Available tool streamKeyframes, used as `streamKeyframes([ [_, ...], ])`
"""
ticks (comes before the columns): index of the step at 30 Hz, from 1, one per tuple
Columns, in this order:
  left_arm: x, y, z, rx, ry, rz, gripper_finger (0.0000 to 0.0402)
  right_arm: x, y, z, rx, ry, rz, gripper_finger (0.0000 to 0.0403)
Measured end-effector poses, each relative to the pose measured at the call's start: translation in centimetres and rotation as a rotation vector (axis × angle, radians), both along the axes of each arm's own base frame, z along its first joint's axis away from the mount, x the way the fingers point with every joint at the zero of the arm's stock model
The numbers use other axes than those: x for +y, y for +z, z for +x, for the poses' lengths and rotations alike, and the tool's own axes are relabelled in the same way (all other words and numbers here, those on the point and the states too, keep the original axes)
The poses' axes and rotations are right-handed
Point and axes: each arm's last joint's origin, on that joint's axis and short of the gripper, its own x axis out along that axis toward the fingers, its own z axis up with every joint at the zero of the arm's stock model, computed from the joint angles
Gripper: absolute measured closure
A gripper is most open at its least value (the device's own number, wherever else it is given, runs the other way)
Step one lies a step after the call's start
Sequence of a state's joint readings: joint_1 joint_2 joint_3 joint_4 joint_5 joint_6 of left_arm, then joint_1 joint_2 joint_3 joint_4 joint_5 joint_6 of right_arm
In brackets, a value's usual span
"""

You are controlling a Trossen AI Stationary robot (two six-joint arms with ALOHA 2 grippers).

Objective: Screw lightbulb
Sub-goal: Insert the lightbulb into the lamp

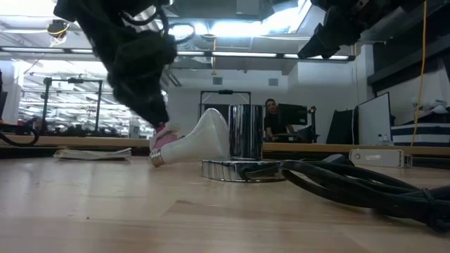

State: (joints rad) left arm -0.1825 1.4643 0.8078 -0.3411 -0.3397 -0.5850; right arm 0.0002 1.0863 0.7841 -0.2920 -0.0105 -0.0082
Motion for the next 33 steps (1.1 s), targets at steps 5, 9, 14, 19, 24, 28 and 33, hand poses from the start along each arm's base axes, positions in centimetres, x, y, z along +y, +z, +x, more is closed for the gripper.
streamKeyframes([
  [5, -0.1, 0.3, 0.5, -0.029, -0.111, 0.046, 0.0139, 0.0, -0.4, 0.2, 0.02, 0.007, 0.005, 0.0352],
  [9, -0.4, 0.0, 1.3, -0.051, -0.231, 0.071, 0.0139, 0.0, -0.9, 0.8, 0.04, 0.007, 0.005, 0.0352],
  [14, -0.8, -1.2, 2.4, -0.051, -0.369, 0.117, 0.0139, 0.0, -1.8, 1.4, 0.081, 0.007, 0.005, 0.0352],
  [19, 0.0, -2.0, 2.6, -0.012, -0.352, 0.138, 0.0139, 0.0, -2.3, 1.7, 0.098, 0.007, 0.005, 0.0352],
  [24, 1.3, -2.4, 2.8, 0.01, -0.312, 0.14, 0.0139, 0.0, -2.8, 2.0, 0.117, 0.008, 0.005, 0.0352],
  [28, 2.4, -2.4, 2.9, 0.014, -0.321, 0.127, 0.0139, 0.0, -3.0, 2.2, 0.128, 0.007, 0.006, 0.0352],
  [33, 3.4, -2.9, 2.9, 0.03, -0.374, -0.002, 0.0139, 0.0, -3.0, 2.3, 0.115, 0.007, 0.005, 0.0352],
])
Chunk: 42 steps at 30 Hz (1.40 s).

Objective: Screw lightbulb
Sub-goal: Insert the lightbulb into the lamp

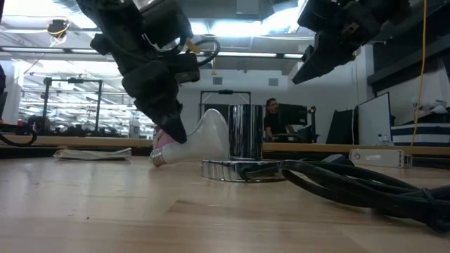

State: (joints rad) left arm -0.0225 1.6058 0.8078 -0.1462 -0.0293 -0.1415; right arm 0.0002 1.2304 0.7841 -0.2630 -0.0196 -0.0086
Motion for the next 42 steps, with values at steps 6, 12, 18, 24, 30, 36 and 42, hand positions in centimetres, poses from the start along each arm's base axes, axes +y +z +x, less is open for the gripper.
streamKeyframes([
  [6, 0.8, -0.1, -0.1, 0.017, 0.001, -0.018, 0.0139, 0.0, 0.4, 0.3, -0.056, 0.0, 0.0, 0.0352],
  [12, 1.1, -0.3, -0.1, 0.023, -0.007, -0.033, 0.0139, 0.0, 0.7, 0.5, -0.088, 0.001, 0.0, 0.0352],
  [18, 1.1, -0.7, 0.2, 0.015, -0.037, -0.041, 0.0139, 0.0, 0.7, 0.5, -0.089, 0.0, 0.0, 0.0352],
  [24, 1.0, -1.7, 2.0, 0.023, -0.063, -0.045, 0.0139, 0.0, 0.7, 0.5, -0.09, 0.0, 0.0, 0.0352],
  [30, 1.1, -2.7, 4.0, 0.051, -0.09, -0.023, 0.0139, 0.0, 0.7, 0.5, -0.087, 0.0, 0.0, 0.0352],
  [36, 1.1, -2.2, 4.2, 0.1, -0.087, -0.031, 0.0162, 0.0, 0.6, 0.5, -0.083, 0.0, 0.0, 0.0352],
  [42, 1.1, 0.0, 4.1, 0.072, -0.056, -0.051, 0.0239, 0.0, 0.6, 0.5, -0.082, 0.0, 0.0, 0.0352],
])
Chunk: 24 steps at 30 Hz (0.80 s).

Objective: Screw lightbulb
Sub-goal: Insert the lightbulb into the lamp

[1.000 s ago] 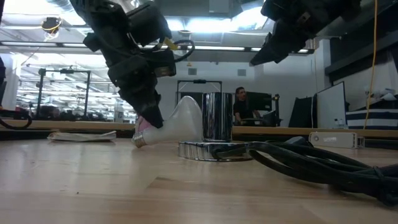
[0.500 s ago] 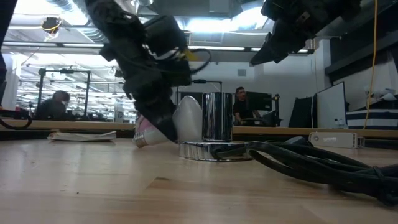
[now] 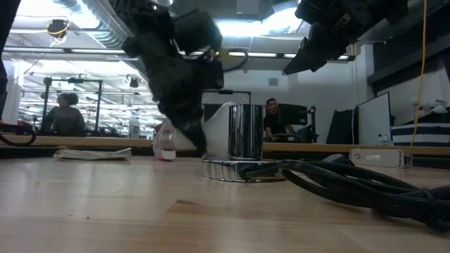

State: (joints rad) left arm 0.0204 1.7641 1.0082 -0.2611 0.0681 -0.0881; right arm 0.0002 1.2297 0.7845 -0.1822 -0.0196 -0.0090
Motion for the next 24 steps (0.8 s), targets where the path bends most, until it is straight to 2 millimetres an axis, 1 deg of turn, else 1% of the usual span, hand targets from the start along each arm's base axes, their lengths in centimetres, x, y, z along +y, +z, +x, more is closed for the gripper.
streamKeyframes([
  [2, 0.0, 0.7, 0.0, -0.027, 0.003, -0.001, 0.0251, 0.0, 0.0, 0.0, -0.002, 0.0, 0.0, 0.0352],
  [6, 0.0, 2.1, -0.3, -0.072, 0.006, -0.001, 0.0251, 0.0, 0.0, 0.0, -0.002, 0.0, 0.0, 0.0352],
  [11, 0.0, 3.3, -0.6, -0.107, 0.037, -0.023, 0.0252, 0.0, 0.0, 0.0, -0.004, 0.0, 0.0, 0.0352],
  [18, -0.1, 5.3, -1.1, -0.167, 0.097, -0.082, 0.0252, 0.0, 0.1, 0.1, -0.013, 0.0, 0.0, 0.0352],
  [24, -0.1, 7.1, -1.7, -0.235, 0.168, -0.15, 0.0252, 0.0, 0.6, 0.4, -0.079, 0.001, 0.0, 0.0352],
])
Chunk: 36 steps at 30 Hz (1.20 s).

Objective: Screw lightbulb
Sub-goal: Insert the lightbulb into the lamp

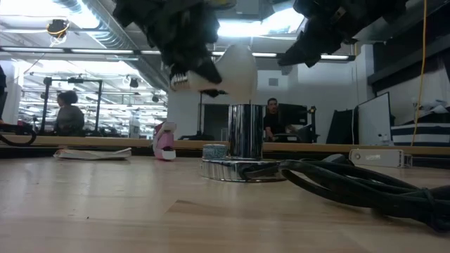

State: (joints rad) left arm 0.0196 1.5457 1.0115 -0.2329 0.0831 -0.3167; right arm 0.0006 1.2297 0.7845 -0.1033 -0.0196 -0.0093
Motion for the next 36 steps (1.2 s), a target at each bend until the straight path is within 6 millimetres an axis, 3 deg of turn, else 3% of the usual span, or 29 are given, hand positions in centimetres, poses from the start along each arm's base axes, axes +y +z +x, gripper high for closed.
streamKeyframes([
  [14, 0.0, 4.7, -0.5, -0.288, 0.049, -0.056, 0.0248, 1.1, 0.4, 0.2, -0.052, 0.103, -0.052, 0.0352],
  [22, 0.0, 5.1, -0.3, -0.335, 0.07, -0.068, 0.0245, 2.6, 1.3, 0.5, -0.155, 0.087, -0.172, 0.0352],
  [36, -1.2, 5.1, -0.3, -0.335, 0.033, -0.076, 0.0243, 2.2, 2.4, 0.9, -0.266, -0.019, -0.212, 0.0352],
])
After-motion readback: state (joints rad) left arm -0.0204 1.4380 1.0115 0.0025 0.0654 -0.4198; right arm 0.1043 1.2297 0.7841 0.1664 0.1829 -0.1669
